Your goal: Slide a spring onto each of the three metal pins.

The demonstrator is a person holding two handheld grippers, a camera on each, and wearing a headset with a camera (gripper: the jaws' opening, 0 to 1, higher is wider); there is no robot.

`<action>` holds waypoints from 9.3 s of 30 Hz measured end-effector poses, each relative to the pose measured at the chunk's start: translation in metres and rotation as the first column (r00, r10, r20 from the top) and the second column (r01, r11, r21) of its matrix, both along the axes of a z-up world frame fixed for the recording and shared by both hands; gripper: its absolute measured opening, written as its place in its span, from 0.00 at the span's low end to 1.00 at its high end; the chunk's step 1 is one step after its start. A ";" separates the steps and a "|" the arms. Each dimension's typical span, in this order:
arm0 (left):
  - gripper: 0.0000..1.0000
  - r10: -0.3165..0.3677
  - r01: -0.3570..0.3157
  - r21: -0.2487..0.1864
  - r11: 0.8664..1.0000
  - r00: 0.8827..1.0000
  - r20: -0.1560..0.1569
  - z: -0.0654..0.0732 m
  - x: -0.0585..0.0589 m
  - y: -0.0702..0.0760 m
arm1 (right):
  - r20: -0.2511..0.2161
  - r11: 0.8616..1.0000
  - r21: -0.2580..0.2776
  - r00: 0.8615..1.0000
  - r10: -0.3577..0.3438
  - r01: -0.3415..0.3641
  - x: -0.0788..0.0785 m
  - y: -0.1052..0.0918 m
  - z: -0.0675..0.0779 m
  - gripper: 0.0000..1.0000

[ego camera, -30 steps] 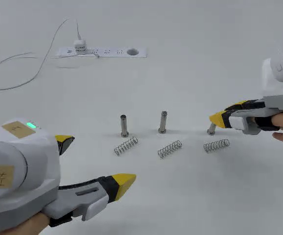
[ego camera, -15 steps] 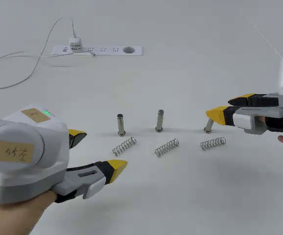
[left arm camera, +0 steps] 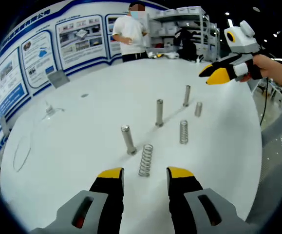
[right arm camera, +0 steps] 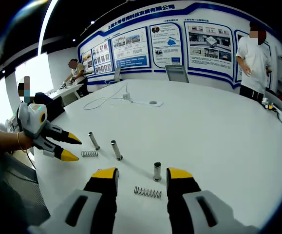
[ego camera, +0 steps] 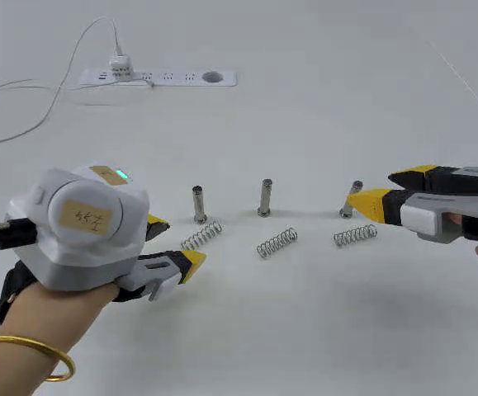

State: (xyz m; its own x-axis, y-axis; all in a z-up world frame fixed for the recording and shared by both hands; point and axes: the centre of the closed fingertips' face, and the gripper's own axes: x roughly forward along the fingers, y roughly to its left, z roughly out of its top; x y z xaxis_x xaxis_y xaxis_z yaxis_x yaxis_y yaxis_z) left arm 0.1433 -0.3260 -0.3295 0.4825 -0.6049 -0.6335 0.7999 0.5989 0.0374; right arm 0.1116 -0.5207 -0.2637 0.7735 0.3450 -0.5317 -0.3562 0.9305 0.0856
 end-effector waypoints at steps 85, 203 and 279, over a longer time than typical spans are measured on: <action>0.10 -0.043 0.081 -0.438 0.895 0.994 0.098 0.104 -0.063 -0.049 | -0.037 0.743 0.668 0.999 -0.024 0.043 -0.015 0.121 0.045 0.24; 0.95 0.022 0.002 -0.246 0.969 0.995 0.095 0.052 -0.047 -0.010 | 0.254 0.962 -0.045 0.928 0.272 -0.269 0.082 0.180 -0.011 0.12; 0.74 0.018 -0.001 -0.215 0.977 0.997 0.079 0.050 -0.049 -0.014 | 0.165 0.986 0.003 0.973 0.164 -0.166 0.033 0.113 0.013 0.47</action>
State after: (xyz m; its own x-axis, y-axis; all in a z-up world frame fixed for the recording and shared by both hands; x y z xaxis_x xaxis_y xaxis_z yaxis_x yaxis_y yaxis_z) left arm 0.0939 -0.3403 -0.2791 0.5330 -0.7176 -0.4483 0.7937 0.6076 -0.0289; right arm 0.1448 -0.4073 -0.2504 0.7814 0.4826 -0.3957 -0.5150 0.8567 0.0279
